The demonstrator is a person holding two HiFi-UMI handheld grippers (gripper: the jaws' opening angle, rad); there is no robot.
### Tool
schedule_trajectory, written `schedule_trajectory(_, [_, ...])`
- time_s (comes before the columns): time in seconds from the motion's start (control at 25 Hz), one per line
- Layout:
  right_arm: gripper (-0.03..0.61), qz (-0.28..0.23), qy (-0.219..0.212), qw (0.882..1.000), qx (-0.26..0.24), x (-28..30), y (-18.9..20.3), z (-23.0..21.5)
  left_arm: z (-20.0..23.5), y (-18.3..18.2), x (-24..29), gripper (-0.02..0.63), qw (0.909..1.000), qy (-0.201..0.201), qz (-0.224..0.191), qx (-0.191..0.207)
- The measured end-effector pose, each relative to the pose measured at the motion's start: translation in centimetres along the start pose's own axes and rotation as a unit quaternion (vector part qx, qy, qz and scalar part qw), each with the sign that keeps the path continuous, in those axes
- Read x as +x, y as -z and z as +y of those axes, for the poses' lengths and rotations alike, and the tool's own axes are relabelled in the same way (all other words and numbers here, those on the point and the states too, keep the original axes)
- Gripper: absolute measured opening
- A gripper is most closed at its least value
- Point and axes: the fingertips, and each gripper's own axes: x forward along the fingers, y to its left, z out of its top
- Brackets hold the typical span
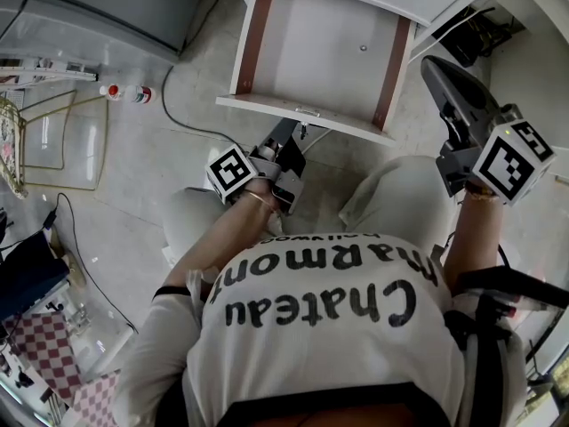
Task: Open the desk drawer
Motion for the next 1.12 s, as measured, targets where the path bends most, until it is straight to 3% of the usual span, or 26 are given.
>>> schedule_trajectory(0.28, [0.014,-0.001,0.003,1.0,-0.004,0.7,-0.1,-0.4,2.1,0.2,-0.7,0.026,0.9995,-0.031,0.004,-0.004])
schedule_trajectory(0.68, [0.014,0.002,0.003,1.0,-0.015,1.8,0.0,-0.5,2.9,-0.4,-0.3,0.026,0.9997,-0.023,0.003,0.0])
schedule_trajectory(0.96, [0.014,0.039,0.014,0.999,-0.024,2.7,1.7,-1.3,2.6,0.1,0.2,0.026,0.9998,-0.011,-0.01,0.012])
schedule_trajectory(1.12, [0.014,0.083,0.017,0.996,-0.003,3.1,3.7,-1.4,2.5,0.1,0.1,0.026,0.9997,-0.013,-0.013,0.014])
